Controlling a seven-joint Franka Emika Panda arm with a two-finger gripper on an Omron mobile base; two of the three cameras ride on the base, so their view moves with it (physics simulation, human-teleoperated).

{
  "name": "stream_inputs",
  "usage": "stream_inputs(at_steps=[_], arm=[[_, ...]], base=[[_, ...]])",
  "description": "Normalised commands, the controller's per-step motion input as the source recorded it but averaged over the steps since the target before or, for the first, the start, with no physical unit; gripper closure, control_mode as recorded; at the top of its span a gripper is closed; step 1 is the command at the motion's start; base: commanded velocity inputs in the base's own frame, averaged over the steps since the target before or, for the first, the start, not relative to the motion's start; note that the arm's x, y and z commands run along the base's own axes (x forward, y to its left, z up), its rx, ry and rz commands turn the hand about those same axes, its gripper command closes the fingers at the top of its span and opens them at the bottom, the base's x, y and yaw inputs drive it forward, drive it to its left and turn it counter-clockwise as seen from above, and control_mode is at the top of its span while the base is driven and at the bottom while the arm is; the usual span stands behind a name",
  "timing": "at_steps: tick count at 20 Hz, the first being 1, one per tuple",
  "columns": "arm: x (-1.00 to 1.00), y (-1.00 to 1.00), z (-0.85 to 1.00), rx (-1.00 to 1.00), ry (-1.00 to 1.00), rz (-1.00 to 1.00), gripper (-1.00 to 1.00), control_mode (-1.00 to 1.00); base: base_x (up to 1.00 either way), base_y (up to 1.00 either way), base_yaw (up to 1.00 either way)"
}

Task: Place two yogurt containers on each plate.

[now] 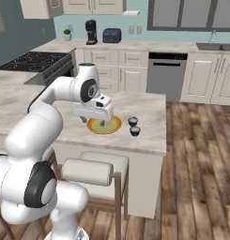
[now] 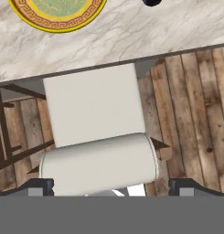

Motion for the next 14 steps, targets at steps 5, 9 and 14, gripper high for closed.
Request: stream_inputs(at_steps=[5,9,14], arm=[[0.00,0.00,0.00,0.00,0.00,0.00,-1.00,1.00],[0.00,0.00,0.00,0.00,0.00,0.00,-1.00,1.00],[0.00,0.00,0.00,0.00,0.00,0.00,-1.00,1.00]], base=[[0.34,0.12,0.00],[0.34,0.24,0.00],[0.38,0.28,-0.01]])
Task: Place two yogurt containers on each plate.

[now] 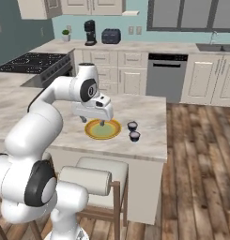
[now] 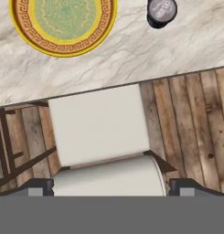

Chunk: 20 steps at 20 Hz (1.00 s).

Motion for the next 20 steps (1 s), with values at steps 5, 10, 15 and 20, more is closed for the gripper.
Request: stream_inputs(at_steps=[5,10,15,20], arm=[[0.00,0.00,0.00,0.00,0.00,0.00,-1.00,1.00],[0.00,0.00,0.00,0.00,0.00,0.00,-1.00,1.00],[0.55,-0.02,-0.02,0.01,0.00,0.00,-1.00,-1.00],[0.96,-0.30,-0.17,0.06,0.02,0.00,-1.00,-1.00]], base=[[0.34,0.34,-0.08],[0.38,0.26,-0.07],[0.08,0.03,-0.01],[0.00,0.00,0.00]])
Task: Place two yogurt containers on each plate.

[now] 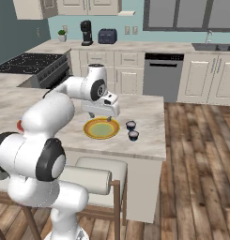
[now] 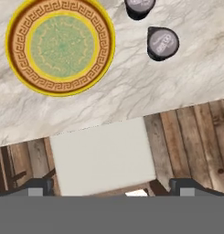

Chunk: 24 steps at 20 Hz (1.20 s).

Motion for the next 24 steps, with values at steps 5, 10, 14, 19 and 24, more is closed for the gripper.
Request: stream_inputs(at_steps=[5,10,14,19,24], arm=[[0.82,-0.42,-0.32,0.04,0.02,0.00,-1.00,-1.00],[0.70,-0.38,-0.37,0.02,0.03,0.00,-1.00,-1.00],[0.45,-0.54,-0.31,0.03,0.02,0.00,-1.00,-1.00],[0.21,-0.57,-0.41,0.04,0.01,0.00,-1.00,-1.00],[0.25,-0.05,-0.45,0.00,-0.02,0.00,-1.00,-1.00]], base=[[0.00,0.00,0.00],[0.00,0.00,0.00],[0.00,0.00,0.00],[0.00,0.00,0.00],[0.00,0.00,0.00]])
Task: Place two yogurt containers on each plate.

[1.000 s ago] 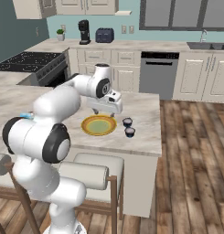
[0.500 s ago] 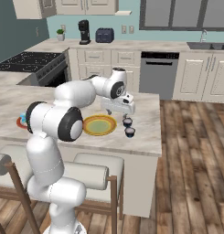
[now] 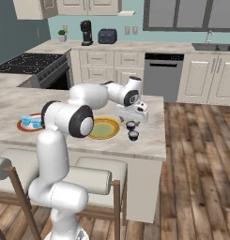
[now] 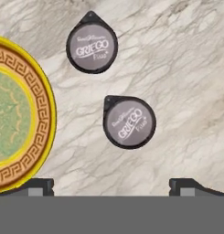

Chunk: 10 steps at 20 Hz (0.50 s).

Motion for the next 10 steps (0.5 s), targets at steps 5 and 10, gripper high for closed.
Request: stream_inputs(at_steps=[5,10], arm=[[0.00,0.00,-0.56,0.00,-0.21,0.02,-1.00,-1.00],[0.00,-0.11,-0.49,0.00,-0.13,0.00,-1.00,-1.00]], base=[[0.00,0.00,0.00],[0.00,0.00,0.00]])
